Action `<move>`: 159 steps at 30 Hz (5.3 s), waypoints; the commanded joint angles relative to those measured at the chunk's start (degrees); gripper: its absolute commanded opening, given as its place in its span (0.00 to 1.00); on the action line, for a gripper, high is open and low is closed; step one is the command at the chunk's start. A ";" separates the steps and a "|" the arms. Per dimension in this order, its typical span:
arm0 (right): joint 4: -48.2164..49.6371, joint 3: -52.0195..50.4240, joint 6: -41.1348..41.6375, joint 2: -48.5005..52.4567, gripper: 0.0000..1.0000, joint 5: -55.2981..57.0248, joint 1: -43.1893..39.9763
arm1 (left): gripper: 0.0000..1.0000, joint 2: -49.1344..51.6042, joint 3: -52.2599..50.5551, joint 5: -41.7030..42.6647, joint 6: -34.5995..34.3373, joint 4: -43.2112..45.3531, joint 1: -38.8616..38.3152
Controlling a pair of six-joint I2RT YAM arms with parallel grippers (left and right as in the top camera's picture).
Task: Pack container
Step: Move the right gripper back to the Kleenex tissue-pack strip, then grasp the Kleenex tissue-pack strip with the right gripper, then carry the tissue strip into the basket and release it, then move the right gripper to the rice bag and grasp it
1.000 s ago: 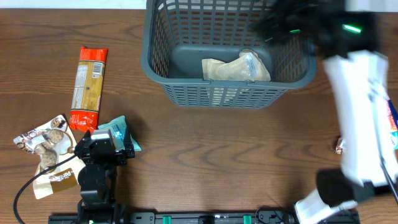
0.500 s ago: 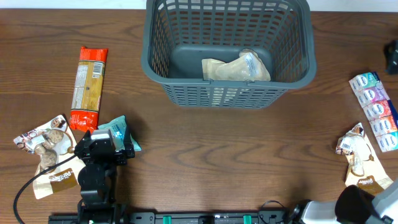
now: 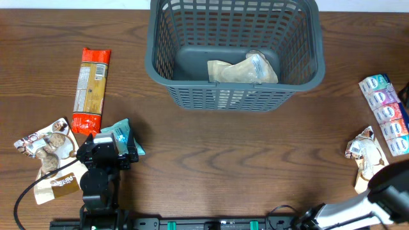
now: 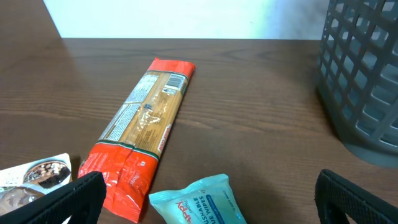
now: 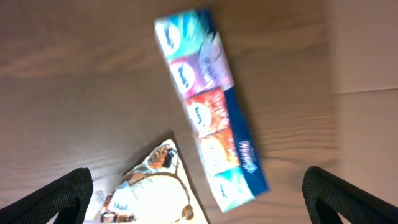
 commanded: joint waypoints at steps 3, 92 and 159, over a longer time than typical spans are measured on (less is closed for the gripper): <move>0.98 -0.72 -4.00 9.27 0.99 -0.44 -1.70 | 0.99 0.26 -1.01 -1.60 0.74 -2.32 0.09; -6.91 25.90 -16.68 -1.99 0.01 -11.08 52.28 | 0.99 0.26 -0.98 -1.53 0.68 -1.03 0.09; -28.87 6.69 20.22 -34.97 0.99 2.14 33.42 | 0.99 0.26 -0.98 -1.53 0.50 -1.01 0.09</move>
